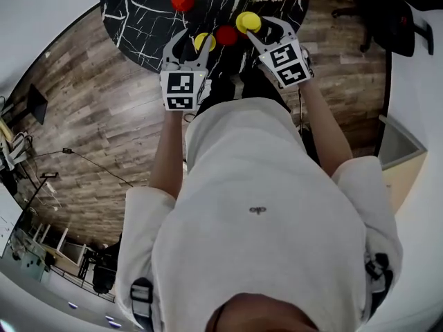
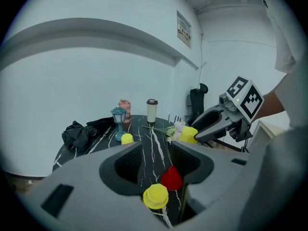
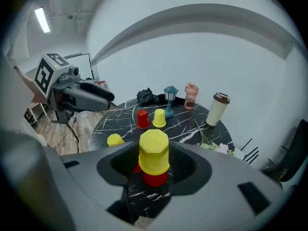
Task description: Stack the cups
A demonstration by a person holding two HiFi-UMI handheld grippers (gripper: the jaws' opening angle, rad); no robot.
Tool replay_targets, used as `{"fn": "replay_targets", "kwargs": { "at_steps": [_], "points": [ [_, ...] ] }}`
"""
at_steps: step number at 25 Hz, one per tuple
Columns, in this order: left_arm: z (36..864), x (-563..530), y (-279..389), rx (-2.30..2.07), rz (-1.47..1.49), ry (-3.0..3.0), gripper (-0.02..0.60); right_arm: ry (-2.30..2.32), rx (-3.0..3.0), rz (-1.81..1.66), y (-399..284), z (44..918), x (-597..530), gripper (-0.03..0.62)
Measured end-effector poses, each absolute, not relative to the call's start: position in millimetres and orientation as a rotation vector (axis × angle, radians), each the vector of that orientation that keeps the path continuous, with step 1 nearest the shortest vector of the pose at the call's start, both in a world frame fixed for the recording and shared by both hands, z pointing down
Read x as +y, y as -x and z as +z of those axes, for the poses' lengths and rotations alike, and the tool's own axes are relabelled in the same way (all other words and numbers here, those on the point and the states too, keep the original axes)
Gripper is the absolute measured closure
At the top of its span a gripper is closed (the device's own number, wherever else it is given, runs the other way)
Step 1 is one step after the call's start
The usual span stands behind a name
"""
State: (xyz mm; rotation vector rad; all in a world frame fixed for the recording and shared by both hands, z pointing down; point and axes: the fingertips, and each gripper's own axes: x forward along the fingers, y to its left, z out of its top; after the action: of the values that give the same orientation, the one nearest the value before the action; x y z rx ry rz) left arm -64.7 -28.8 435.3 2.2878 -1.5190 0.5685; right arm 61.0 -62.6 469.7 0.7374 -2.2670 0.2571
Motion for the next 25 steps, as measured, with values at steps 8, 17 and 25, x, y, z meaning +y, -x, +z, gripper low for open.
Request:
{"fn": "replay_targets", "kwargs": {
  "at_steps": [8,17,25],
  "points": [
    [441.8,-22.8,65.3,-1.45,0.58,-2.341,0.391,-0.784,-2.256,0.288,-51.9,477.1,-45.2,0.395],
    [447.0,-14.7,71.6,-1.42,0.597,-2.346,0.391,-0.786,-2.241,0.292,-42.7,488.5,-36.5,0.395],
    [451.8,-8.1,74.5,-1.418,0.61,-2.338,0.391,-0.793,-2.252,0.293,-41.9,494.3,-35.0,0.395]
  ]
}}
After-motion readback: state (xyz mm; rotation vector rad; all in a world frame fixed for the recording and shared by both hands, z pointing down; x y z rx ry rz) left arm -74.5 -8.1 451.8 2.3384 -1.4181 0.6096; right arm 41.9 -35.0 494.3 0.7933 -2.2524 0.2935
